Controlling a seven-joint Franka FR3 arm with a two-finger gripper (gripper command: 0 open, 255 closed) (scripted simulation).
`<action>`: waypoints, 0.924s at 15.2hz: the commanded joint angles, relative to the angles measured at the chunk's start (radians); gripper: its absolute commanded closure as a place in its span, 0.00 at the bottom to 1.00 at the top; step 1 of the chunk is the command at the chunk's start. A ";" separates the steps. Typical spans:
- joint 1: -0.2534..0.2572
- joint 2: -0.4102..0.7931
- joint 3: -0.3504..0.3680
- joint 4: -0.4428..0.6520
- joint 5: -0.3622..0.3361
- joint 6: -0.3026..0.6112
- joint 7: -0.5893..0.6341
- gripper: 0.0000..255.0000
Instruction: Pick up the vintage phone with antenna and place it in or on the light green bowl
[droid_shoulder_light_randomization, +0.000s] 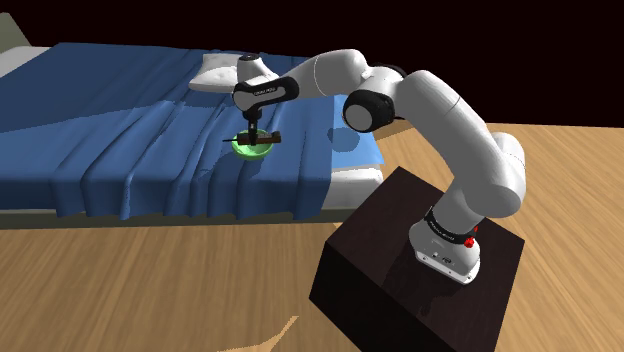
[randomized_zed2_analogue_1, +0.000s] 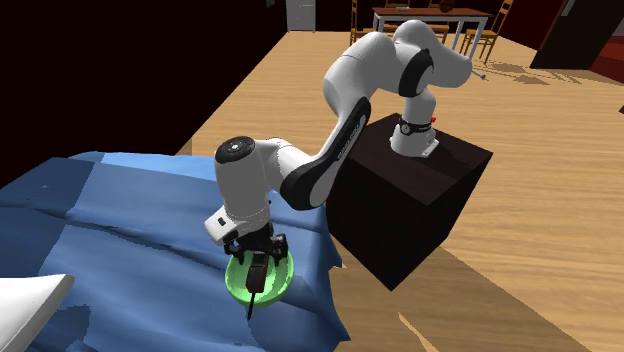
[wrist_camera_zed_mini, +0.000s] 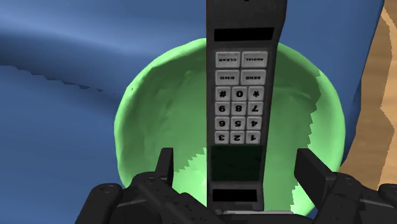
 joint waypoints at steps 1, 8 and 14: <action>0.000 0.000 0.000 0.000 0.000 0.000 0.000 0.00; 0.004 -0.090 -0.006 -0.034 -0.004 -0.056 0.000 0.00; 0.004 -0.090 -0.006 -0.034 -0.004 -0.057 0.000 0.00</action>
